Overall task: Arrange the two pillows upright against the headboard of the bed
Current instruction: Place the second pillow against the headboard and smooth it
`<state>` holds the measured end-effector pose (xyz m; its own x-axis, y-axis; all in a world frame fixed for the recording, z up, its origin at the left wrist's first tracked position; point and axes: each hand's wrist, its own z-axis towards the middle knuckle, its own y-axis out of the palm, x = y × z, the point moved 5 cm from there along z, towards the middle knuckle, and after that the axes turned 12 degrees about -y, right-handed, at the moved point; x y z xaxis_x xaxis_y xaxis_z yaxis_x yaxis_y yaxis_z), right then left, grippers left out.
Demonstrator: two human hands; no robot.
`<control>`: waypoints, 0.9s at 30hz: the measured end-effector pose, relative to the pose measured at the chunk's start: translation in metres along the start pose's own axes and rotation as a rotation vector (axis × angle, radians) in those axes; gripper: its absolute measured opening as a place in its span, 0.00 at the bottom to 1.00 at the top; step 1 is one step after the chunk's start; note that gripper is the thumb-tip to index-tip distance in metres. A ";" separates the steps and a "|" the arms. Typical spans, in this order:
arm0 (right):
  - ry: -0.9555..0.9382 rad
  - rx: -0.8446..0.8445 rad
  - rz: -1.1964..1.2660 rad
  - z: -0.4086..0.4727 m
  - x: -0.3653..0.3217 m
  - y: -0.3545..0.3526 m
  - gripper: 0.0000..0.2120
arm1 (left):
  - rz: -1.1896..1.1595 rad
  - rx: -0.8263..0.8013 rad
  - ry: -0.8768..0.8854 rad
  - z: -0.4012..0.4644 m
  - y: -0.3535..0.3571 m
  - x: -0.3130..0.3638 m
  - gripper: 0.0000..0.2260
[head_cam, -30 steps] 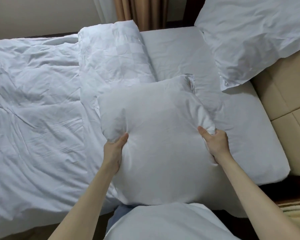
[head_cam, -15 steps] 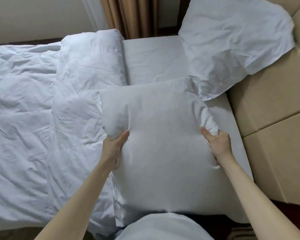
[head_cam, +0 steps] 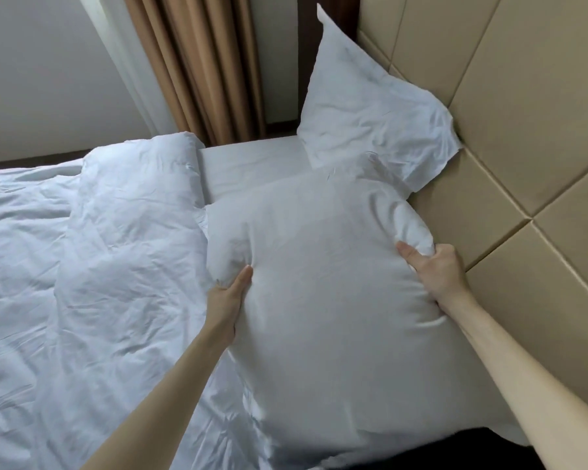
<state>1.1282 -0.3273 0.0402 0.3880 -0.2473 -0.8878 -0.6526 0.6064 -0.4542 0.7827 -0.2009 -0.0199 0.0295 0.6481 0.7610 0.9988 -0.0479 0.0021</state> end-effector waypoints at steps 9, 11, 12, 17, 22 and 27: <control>-0.256 0.170 -0.185 0.024 -0.091 -0.086 0.27 | 0.270 -0.031 0.034 0.005 0.085 0.003 0.16; -0.282 0.198 -0.225 0.023 -0.099 -0.092 0.27 | 0.386 -0.103 0.016 0.008 0.101 0.007 0.22; -0.301 0.223 -0.272 0.020 -0.100 -0.092 0.27 | 0.442 -0.135 0.023 0.009 0.106 0.011 0.24; -0.222 0.100 -0.772 0.015 -0.063 -0.064 0.21 | 0.496 -0.160 0.193 0.003 0.118 0.040 0.23; 0.217 -0.469 -0.762 -0.003 0.033 -0.030 0.44 | 0.476 -0.140 0.166 0.000 0.101 0.038 0.20; 0.250 -0.358 -0.746 -0.008 0.069 -0.035 0.52 | 0.497 -0.189 0.156 0.006 0.084 0.032 0.13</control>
<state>1.1725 -0.3715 -0.0053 0.6694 -0.6706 -0.3195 -0.4664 -0.0446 -0.8835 0.8679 -0.1799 0.0010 0.4755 0.3927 0.7872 0.8415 -0.4640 -0.2768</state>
